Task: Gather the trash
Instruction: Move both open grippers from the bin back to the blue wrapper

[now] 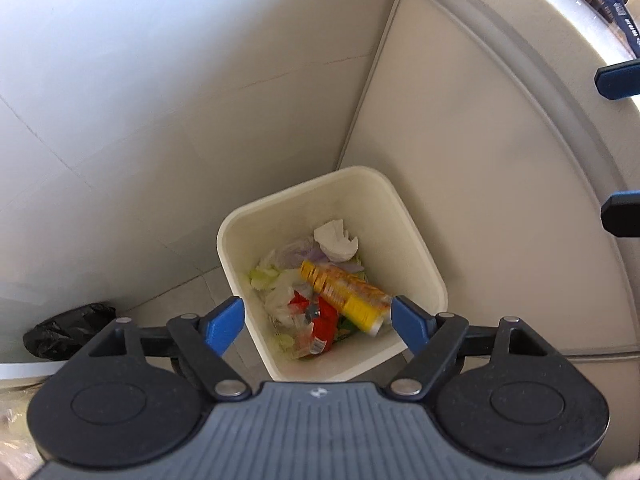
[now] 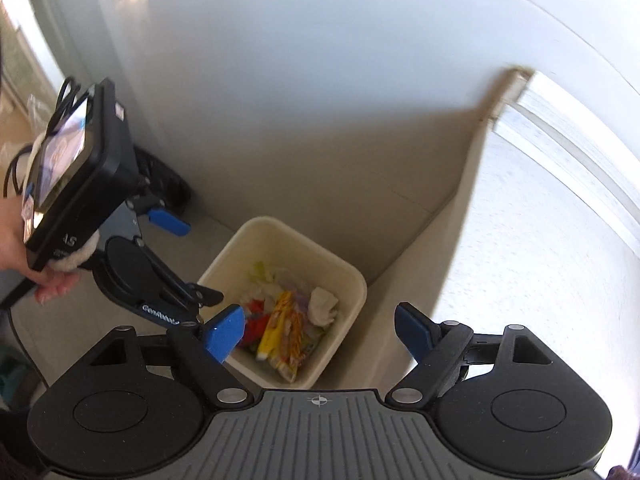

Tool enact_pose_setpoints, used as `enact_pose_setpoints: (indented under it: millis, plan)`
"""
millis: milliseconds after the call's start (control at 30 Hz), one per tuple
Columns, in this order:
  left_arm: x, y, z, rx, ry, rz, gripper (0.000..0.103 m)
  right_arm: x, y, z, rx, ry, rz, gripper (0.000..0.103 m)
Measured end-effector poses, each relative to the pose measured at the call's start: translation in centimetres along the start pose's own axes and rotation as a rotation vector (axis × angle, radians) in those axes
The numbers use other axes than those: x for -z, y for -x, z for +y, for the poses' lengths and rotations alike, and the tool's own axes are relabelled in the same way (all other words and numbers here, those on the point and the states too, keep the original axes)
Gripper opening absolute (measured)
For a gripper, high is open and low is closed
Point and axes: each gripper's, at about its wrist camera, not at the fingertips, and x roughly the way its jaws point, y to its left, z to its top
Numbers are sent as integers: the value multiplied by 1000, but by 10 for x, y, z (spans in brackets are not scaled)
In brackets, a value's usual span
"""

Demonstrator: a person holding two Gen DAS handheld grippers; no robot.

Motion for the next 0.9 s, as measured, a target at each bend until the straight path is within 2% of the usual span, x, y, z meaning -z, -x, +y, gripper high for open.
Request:
enact_pose_setpoints:
  millis: [167, 333, 500, 700, 900]
  plan:
    - [-14, 19, -8, 2, -14, -56, 84, 4, 19, -20, -48, -84, -81, 84]
    - [-36, 44, -22, 8, -44, -140, 89, 15, 46, -51, -27, -148, -171, 86]
    - [-65, 74, -44, 10, -101, -235, 92, 42, 67, -100, 54, -239, -228, 88]
    - [-105, 103, -88, 44, -181, -349, 101, 90, 83, -171, 170, -402, -261, 89]
    - [-152, 103, -151, 131, -270, -384, 102, 144, 99, -239, 279, -591, -306, 90]
